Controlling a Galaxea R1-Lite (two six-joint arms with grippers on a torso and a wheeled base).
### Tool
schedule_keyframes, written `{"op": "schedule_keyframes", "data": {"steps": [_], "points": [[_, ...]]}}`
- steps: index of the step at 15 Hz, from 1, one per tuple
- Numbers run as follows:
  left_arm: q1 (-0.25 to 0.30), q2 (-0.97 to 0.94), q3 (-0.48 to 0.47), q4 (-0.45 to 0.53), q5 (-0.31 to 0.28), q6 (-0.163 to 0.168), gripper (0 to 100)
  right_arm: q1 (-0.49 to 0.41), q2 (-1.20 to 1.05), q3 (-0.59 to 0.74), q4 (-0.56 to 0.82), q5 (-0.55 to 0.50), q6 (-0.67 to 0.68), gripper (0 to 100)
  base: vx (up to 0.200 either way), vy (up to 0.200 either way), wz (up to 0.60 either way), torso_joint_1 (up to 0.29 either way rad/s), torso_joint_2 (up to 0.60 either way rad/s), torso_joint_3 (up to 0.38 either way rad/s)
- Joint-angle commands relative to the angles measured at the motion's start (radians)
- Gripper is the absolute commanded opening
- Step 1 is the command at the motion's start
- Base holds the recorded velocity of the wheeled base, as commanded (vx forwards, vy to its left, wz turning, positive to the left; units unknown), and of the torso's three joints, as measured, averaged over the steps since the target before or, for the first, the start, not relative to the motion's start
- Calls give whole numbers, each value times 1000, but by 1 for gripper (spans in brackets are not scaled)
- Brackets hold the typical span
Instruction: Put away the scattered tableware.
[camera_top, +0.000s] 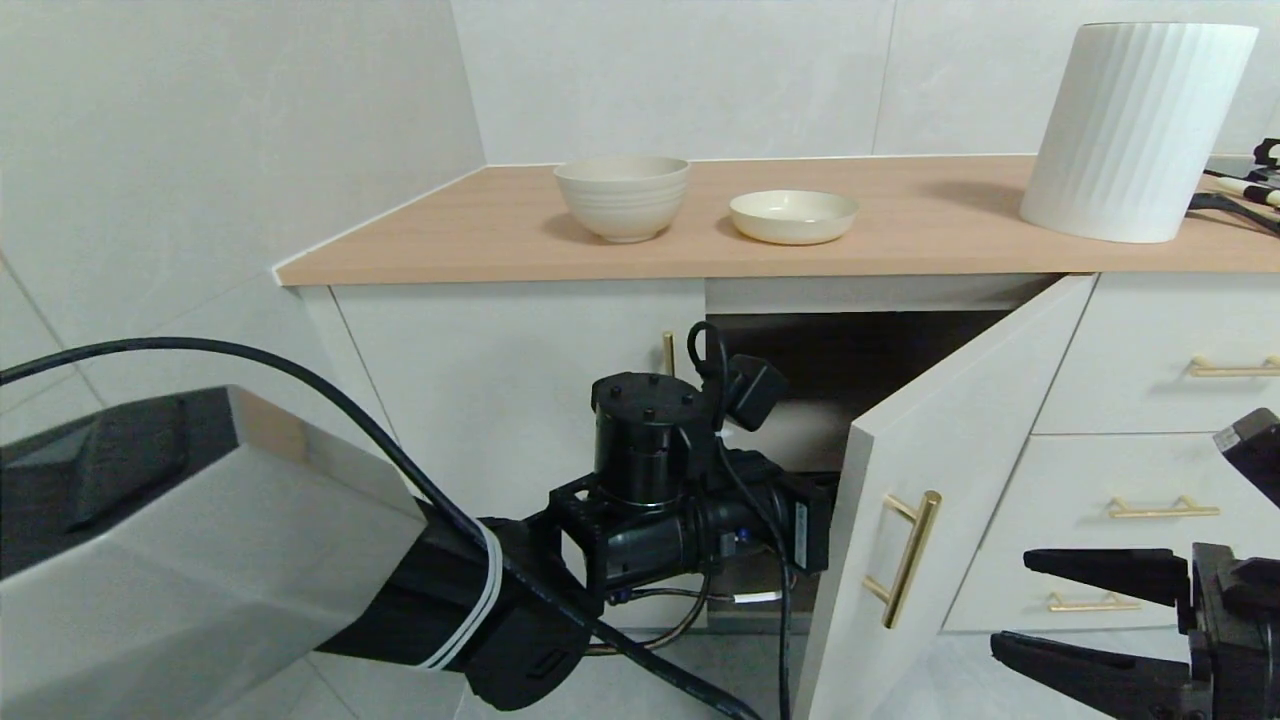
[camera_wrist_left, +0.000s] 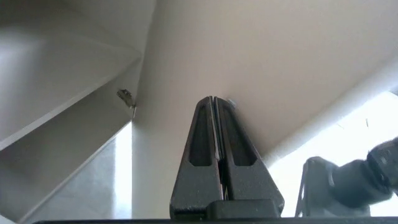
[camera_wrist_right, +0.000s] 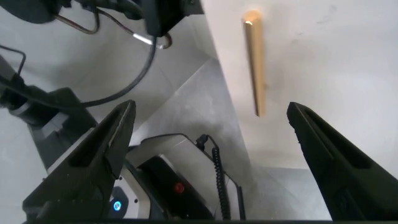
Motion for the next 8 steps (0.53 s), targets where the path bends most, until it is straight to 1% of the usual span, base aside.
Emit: {"op": "schedule_keyframes", "data": {"steps": [1,2,3,5,7,8], "points": [[-4,30,-22,-1,0,-6,0,1,-13,-1,0,2,0,100,0,0,0,0,0,0],[-9,30,-27,-1,0,-14,0,10,-35,-5,20,2,-2,100,0,0,0,0,0,0],[-11,30,-32,-1,0,-14,0,19,-42,-7,35,2,-2,100,0,0,0,0,0,0],[-30,31,-39,-1,5,-15,0,75,-70,-12,58,1,-14,100,0,0,0,0,0,0],[-58,31,-53,1,40,-14,0,99,-99,-12,60,1,-16,100,0,0,0,0,0,0],[-61,31,-56,2,40,-14,0,99,-99,-12,58,1,-16,100,-200,0,0,7,7,2]]}}
